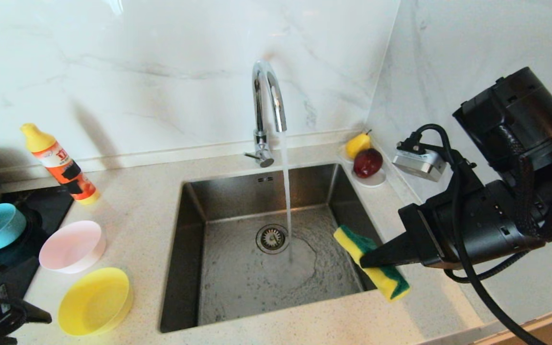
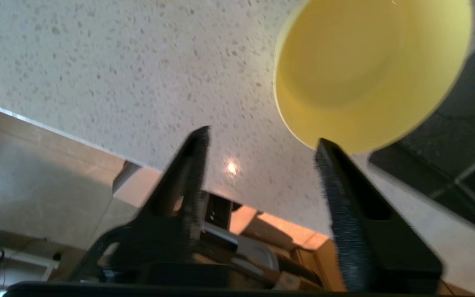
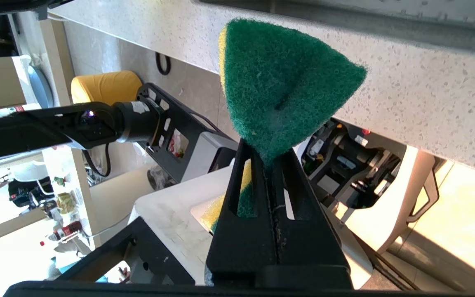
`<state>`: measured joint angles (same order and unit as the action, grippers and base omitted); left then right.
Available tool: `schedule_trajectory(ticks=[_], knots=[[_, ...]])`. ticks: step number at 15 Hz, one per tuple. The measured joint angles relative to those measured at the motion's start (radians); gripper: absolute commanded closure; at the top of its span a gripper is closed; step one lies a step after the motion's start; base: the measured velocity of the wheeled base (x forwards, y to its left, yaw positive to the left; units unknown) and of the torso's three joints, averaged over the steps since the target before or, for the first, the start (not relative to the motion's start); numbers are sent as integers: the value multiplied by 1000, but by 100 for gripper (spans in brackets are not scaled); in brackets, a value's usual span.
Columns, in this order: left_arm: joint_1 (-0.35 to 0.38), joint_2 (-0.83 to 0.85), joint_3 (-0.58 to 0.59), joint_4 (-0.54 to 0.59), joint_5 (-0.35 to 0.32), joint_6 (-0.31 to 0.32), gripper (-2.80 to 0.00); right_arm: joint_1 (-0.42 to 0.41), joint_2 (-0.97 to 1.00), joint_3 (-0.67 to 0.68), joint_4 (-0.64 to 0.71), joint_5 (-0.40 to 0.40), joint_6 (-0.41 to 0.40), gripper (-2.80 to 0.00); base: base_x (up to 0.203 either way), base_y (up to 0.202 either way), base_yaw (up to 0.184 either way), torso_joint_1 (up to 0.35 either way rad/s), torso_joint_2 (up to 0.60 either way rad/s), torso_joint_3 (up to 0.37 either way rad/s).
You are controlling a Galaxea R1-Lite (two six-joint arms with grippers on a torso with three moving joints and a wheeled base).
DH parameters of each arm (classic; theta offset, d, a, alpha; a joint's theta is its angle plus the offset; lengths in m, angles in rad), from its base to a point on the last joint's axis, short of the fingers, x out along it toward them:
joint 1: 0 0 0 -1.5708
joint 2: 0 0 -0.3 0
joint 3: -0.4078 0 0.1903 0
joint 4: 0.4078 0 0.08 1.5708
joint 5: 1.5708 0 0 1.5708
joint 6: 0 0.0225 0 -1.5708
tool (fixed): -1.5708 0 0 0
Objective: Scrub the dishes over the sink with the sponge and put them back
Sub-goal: Wash the bowl
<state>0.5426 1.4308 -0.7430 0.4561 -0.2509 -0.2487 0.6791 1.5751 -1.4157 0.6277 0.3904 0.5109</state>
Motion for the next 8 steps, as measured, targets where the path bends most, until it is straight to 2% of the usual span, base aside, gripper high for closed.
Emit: schedule_trajectory(ticks=[4, 8], knots=[[-4, 40, 109, -170, 4, -1, -280, 0, -1, 11, -1, -1, 2, 0, 0, 0, 0, 0, 0, 0], [-6, 100, 157, -247, 3, -9, -280, 0, -2, 12, -3, -2, 0, 0, 0, 0, 0, 0, 0, 0]])
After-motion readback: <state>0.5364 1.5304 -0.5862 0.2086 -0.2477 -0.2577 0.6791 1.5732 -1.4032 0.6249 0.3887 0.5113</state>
